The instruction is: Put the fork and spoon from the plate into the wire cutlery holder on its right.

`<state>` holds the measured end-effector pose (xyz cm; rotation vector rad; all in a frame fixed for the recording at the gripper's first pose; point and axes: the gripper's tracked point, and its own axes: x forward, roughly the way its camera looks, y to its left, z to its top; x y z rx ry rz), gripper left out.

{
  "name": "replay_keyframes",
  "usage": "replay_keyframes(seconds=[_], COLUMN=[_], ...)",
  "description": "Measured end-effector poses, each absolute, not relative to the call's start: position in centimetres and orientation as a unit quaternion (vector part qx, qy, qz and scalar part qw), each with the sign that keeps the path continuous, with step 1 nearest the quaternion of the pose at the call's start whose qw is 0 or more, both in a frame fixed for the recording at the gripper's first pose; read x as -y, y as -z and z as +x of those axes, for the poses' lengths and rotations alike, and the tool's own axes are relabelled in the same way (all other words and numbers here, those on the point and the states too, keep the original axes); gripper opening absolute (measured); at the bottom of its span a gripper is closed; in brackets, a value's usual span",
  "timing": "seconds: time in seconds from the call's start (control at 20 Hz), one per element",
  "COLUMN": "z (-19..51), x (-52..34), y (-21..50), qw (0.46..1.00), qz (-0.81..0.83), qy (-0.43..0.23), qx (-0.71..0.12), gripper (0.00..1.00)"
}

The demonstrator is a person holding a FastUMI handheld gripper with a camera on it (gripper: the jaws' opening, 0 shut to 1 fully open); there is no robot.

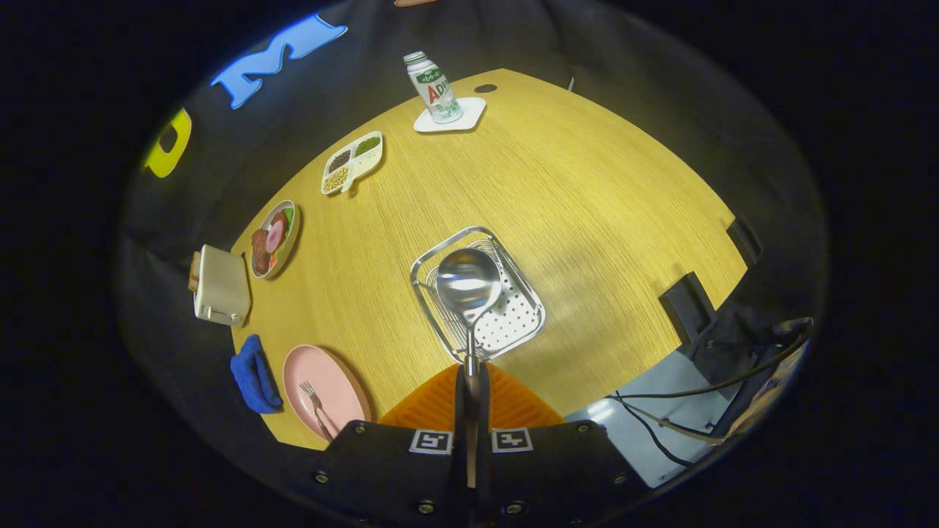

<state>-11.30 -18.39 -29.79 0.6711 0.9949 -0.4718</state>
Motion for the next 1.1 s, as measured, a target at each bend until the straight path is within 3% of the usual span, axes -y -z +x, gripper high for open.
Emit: replay_keyframes(seconds=[0.55, 0.7, 0.8, 0.85, 1.0, 1.1], z=[-10.7, -10.4, -10.3, -10.2, -9.8, -9.8], x=[19.8, 20.0, 19.9, 20.0, 19.9, 19.7], y=[28.2, 27.9, 27.5, 27.2, 26.8, 26.1], qw=[0.804, 0.811, 0.817, 0.82, 0.828, 0.837], qz=[0.316, 0.314, 0.311, 0.308, 0.301, 0.29], qy=[0.228, 0.226, 0.225, 0.222, 0.218, 0.214], qx=[-0.449, -0.438, -0.432, -0.428, -0.419, -0.411], gripper=[0.08, 0.14, 0.27, 0.45, 0.65, 0.89])
